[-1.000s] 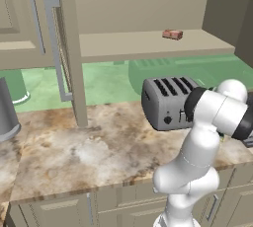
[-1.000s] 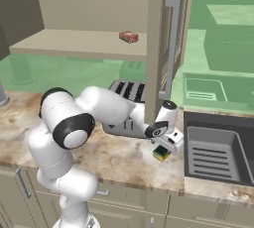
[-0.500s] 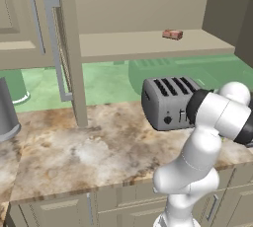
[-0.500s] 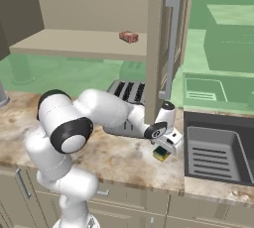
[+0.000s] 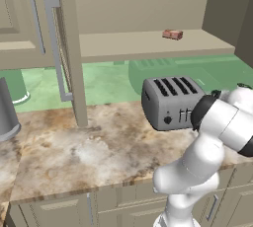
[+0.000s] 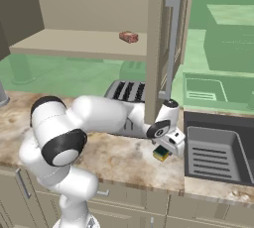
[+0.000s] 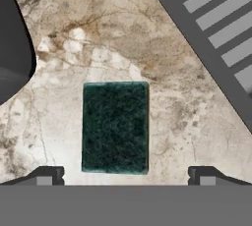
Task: Locate and retrieve the sponge and bar soap from the cabinet. Place them next to the sink.
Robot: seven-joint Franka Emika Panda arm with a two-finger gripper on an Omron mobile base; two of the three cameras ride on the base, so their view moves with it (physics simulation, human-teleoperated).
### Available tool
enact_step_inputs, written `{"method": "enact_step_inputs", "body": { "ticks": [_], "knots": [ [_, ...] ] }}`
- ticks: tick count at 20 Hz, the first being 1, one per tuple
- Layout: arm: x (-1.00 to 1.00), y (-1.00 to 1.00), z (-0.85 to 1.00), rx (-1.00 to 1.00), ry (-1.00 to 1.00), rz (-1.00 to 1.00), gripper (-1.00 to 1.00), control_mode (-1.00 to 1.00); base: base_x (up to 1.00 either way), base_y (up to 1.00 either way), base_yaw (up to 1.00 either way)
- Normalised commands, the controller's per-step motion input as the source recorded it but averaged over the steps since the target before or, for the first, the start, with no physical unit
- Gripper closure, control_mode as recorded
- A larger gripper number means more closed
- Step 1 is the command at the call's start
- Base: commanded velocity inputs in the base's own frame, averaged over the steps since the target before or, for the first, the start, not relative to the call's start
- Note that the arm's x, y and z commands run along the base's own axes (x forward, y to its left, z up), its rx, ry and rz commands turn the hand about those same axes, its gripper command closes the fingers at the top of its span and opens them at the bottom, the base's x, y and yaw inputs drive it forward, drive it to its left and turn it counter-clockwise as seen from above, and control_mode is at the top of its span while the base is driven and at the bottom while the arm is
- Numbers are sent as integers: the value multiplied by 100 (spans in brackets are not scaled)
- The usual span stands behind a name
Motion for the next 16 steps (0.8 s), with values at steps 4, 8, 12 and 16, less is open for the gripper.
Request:
{"method": "enact_step_inputs", "body": {
  "ticks": [4,8,12,16],
  "knots": [
    [-24,30,24,-1,0,0,-100,-100,0,0,0],
    [-16,32,14,-3,0,0,-100,-100,0,0,0],
    [-13,48,5,-6,0,0,-100,-100,0,0,0],
    [-16,41,5,-6,0,0,-100,-100,0,0,0]
  ]
}}
